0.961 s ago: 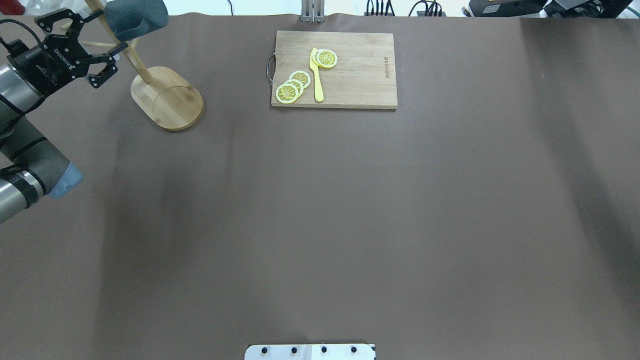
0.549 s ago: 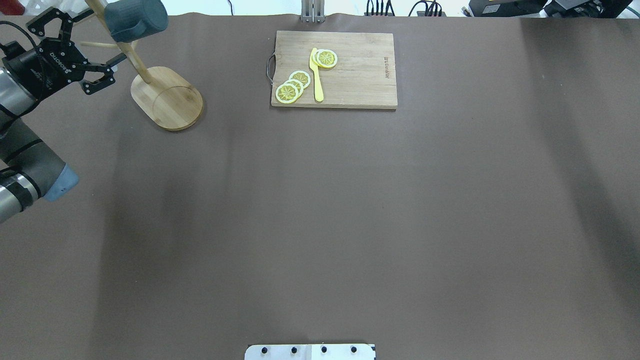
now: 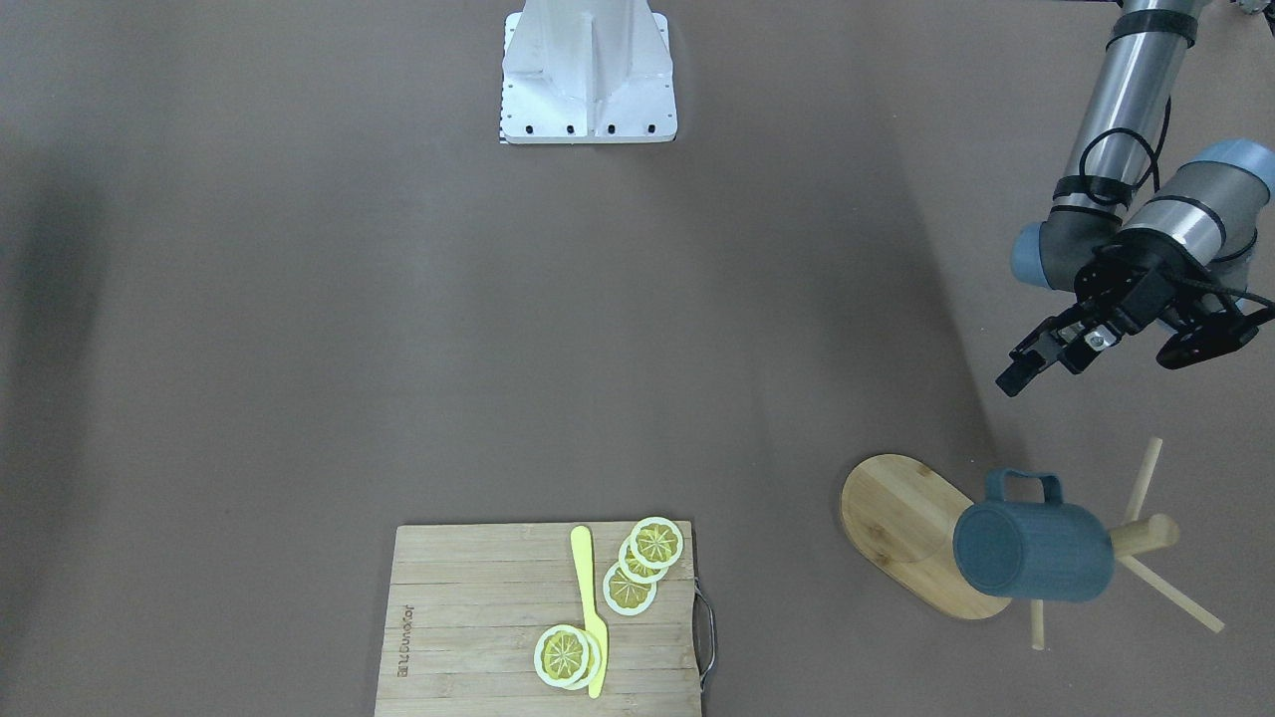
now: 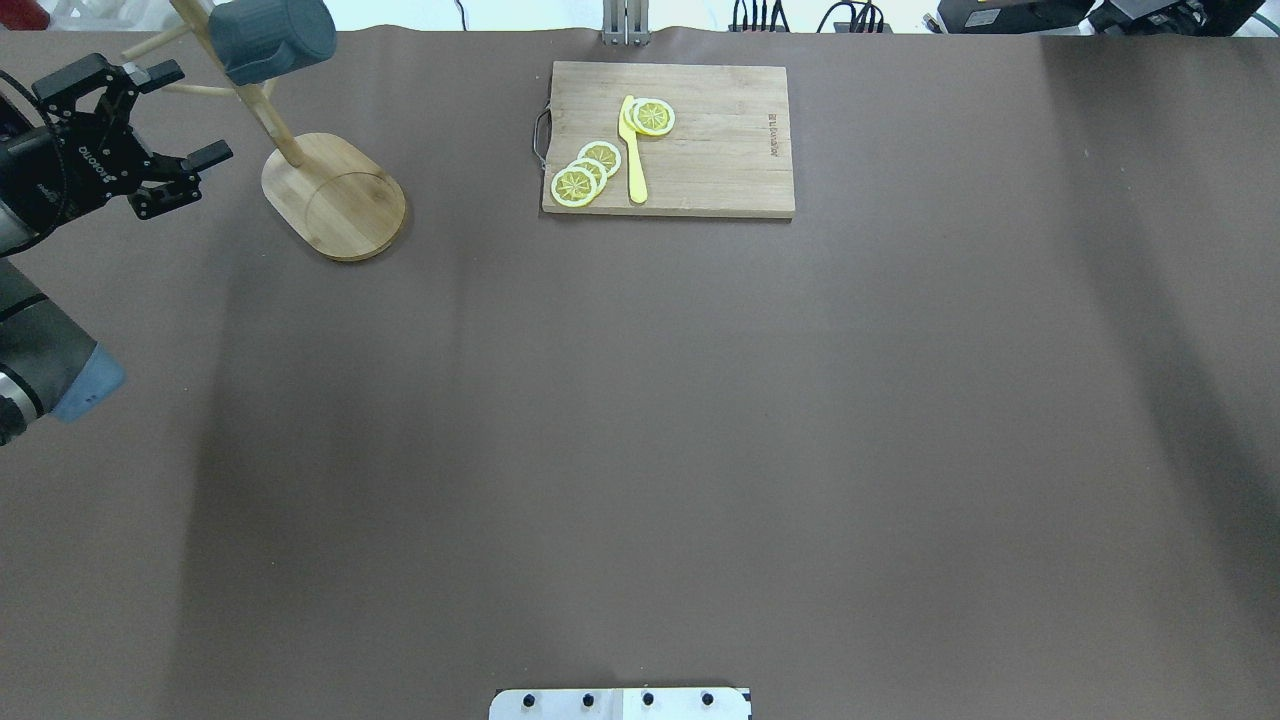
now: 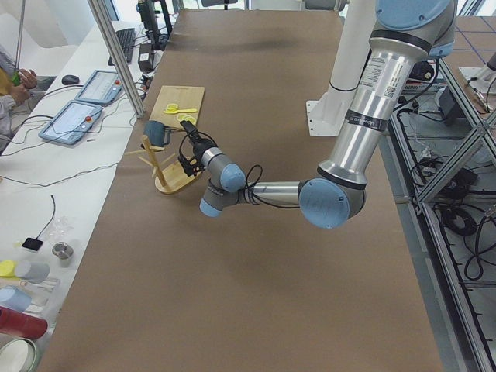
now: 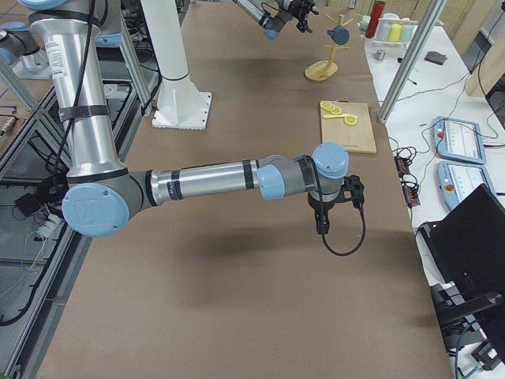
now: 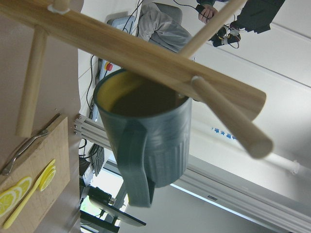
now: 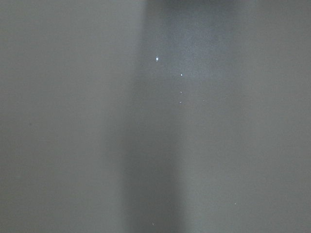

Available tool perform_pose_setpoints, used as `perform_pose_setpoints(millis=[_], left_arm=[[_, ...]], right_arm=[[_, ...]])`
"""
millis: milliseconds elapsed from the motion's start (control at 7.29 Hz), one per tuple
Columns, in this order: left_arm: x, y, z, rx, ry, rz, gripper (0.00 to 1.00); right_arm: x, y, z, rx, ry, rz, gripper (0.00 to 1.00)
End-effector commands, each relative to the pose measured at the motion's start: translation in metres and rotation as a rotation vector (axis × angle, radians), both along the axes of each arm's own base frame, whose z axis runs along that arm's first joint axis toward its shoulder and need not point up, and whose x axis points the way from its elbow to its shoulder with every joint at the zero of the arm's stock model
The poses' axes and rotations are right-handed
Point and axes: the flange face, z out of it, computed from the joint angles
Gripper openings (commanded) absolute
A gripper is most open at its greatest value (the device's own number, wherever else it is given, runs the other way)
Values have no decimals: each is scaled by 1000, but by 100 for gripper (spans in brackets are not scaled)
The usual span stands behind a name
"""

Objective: Hang cup on storage rack
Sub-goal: 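Open the left gripper and pull it back from the hanging mug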

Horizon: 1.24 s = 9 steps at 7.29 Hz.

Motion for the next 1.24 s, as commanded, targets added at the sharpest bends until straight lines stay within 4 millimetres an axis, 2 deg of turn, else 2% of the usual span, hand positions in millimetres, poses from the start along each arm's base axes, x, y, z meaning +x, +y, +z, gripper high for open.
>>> perform_pose_setpoints(millis=[0, 137, 412, 549, 686, 824, 961, 1098], left_arm=[[-32, 1, 9, 139, -243, -133, 98], [-68, -12, 12, 189, -398, -203, 98], [-147, -42, 4, 239, -702, -317, 98], [-164, -45, 13, 263, -854, -363, 98], [-181, -56, 18, 265, -997, -393, 98], [-210, -65, 25, 269, -1153, -414, 98], [-228, -63, 37, 228, -1257, -371, 98], [-232, -52, 42, 166, -1301, -325, 98]], right_arm=[[0, 1, 3, -2, 3, -2, 100], [0, 0, 5, -3, 5, -2, 100], [1, -1, 6, -3, 22, 3, 100], [1, -1, 7, -5, 23, 2, 100], [1, -1, 8, -7, 23, 2, 100], [1, 0, 9, -9, 23, 3, 100], [2, 0, 11, -12, 23, 3, 100], [2, 1, 12, -15, 24, 3, 100]])
